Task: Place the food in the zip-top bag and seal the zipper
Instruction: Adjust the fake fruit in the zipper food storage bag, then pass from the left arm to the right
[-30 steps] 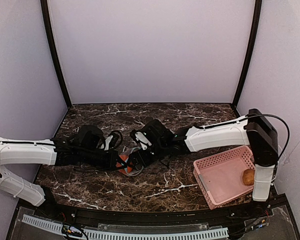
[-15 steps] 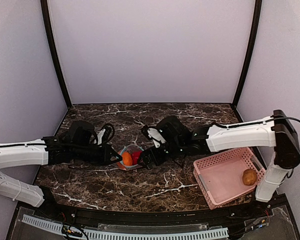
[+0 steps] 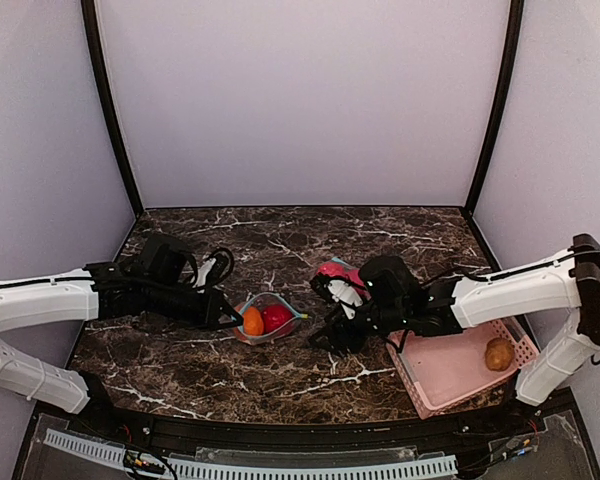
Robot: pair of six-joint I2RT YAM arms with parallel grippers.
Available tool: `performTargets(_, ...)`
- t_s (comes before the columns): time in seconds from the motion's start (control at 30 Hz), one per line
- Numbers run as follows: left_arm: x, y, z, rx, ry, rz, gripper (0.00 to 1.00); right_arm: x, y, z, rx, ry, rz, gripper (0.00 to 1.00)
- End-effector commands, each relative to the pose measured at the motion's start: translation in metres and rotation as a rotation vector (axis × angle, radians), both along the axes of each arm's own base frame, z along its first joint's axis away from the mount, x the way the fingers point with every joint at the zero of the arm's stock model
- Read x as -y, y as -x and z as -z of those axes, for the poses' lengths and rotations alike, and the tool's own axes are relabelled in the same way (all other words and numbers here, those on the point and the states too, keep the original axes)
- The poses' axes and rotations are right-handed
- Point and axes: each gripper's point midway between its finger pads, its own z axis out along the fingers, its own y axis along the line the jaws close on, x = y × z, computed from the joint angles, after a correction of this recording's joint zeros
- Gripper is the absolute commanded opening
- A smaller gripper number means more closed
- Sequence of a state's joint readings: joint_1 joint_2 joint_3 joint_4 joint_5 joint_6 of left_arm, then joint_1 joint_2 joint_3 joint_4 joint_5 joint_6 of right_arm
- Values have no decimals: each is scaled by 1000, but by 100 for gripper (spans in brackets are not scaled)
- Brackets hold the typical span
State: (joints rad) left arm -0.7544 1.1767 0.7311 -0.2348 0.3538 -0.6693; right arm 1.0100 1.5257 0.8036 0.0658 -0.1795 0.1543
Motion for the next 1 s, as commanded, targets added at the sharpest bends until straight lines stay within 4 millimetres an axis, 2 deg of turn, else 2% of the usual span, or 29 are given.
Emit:
performTargets(0.0,0,8,-3,-20,-6,56,1,-13,-12,-9,135,-56,-78,63)
performTargets(0.17,0,9,-2,-31,-2,64,1,-16,-20,-4,207,-87,-109,58)
performTargets(0.4,0,8,-2,-34,0,67,1,-22,-27,14,224,-47,-152,46)
performTargets(0.53,1,7,-1,-35,0,68,1,-26,-31,21,207,-19,-176,28)
performTargets(0.73,0,6,-1,-38,0,59,1,-28,-39,16,238,-21,-157,28)
performTargets(0.97,1,5,-3,-37,2,58,1,-33,-43,20,239,-12,-171,28)
